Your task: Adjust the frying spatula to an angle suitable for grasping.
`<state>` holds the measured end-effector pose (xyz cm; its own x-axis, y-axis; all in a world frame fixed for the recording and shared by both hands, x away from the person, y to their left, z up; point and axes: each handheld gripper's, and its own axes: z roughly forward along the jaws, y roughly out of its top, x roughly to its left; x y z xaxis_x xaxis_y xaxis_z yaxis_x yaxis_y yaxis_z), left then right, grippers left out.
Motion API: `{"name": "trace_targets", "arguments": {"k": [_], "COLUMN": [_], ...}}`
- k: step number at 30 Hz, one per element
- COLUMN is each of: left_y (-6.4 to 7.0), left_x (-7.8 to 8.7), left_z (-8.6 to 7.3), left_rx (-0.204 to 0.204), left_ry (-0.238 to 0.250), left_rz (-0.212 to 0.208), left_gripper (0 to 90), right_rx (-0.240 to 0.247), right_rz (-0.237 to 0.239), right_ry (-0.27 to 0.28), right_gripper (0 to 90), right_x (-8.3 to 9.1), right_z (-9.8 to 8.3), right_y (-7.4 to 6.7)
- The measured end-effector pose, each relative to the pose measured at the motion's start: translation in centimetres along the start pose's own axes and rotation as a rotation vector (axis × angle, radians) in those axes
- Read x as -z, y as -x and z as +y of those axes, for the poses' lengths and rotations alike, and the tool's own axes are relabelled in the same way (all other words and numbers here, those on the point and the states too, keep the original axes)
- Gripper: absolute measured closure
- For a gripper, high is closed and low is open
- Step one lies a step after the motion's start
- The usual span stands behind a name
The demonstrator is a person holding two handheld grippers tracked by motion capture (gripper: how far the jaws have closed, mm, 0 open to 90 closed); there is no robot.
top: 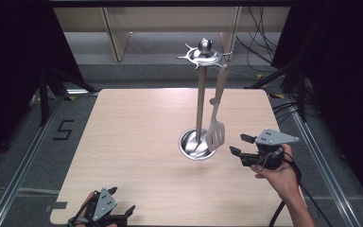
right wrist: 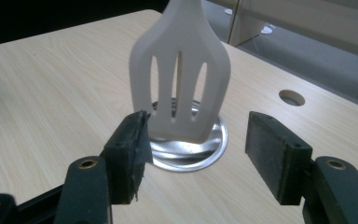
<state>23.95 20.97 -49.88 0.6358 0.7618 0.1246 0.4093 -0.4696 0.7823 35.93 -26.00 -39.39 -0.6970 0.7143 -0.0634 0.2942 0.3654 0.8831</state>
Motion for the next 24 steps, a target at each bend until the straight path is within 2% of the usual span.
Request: {"name": "trace_targets", "arguments": {"k": [1, 2, 6, 7, 8, 9, 10, 11, 12, 13, 14, 17, 18, 21, 22, 24], "left_y": [0.1, 0.0, 0.1, 0.1, 0.4, 0.4, 0.2, 0.3, 0.2, 0.2, 0.1, 0.1, 0.1, 0.0, 0.0, 0.1], "left_x": [0.0, 0.0, -0.1, -0.2, -0.2, -0.2, -0.1, -0.1, 0.0, 0.0, 0.0, -0.1, -0.3, -0.3, -0.2, -0.2], "left_z": [0.0, 0.0, 0.0, 0.0, 0.0, 0.0, 0.0, 0.0, 0.0, 0.0, 0.0, 0.0, 0.0, 0.1, 0.2, 0.2], "left_rx": [0.01, 0.0, 0.016, 0.007, 0.025, 0.025, 0.006, 0.009, 0.002, 0.002, 0.023, 0.021, 0.03, 0.016, -0.005, 0.004], "left_ry": [0.005, 0.002, 0.016, 0.014, 0.028, 0.028, 0.016, 0.024, 0.014, 0.014, 0.029, 0.024, 0.02, 0.014, 0.005, 0.014], "left_rz": [-0.004, 0.003, -0.001, 0.001, -0.007, -0.007, 0.0, 0.005, -0.002, -0.002, 0.001, 0.005, 0.005, 0.0, 0.0, -0.002], "left_gripper": [15.6, 15.6, 15.6, 15.6, 15.6, 15.6, 15.6, 15.6, 15.6, 15.6, 15.6, 15.5, 15.6, 15.6, 15.6, 15.6], "right_rx": [0.0, -0.017, 0.002, 0.0, -0.01, -0.01, -0.008, -0.008, -0.035, -0.035, -0.005, -0.007, -0.039, -0.043, -0.026, -0.045], "right_rz": [0.0, 0.002, -0.005, 0.008, 0.006, 0.006, 0.005, 0.005, 0.01, 0.01, 0.014, 0.009, 0.02, 0.022, 0.014, 0.015], "right_ry": [0.0, -0.014, -0.006, -0.029, -0.037, -0.037, -0.052, -0.052, -0.07, -0.07, -0.064, -0.064, -0.078, -0.088, -0.09, -0.098], "right_gripper": [39.3, 38.9, 38.6, 38.6, 38.5, 38.5, 38.5, 38.5, 38.5, 38.5, 38.5, 38.5, 38.5, 38.5, 38.5, 38.5], "right_x": [0.0, 0.0, -0.1, 0.0, -0.1, -0.1, -0.2, -0.2, -0.3, -0.3, -0.4, -0.3, -0.2, -0.1, -0.1, 0.0], "right_z": [0.0, -0.3, -0.7, -0.9, -1.3, -1.3, -1.7, -1.7, -2.0, -2.0, -2.1, -2.3, -2.6, -3.0, -3.5, -3.7], "right_y": [0.0, -0.1, 0.0, 0.1, 0.0, 0.0, 0.0, 0.0, -0.3, -0.3, -0.1, -0.1, -0.3, -0.2, -0.1, -0.2]}}
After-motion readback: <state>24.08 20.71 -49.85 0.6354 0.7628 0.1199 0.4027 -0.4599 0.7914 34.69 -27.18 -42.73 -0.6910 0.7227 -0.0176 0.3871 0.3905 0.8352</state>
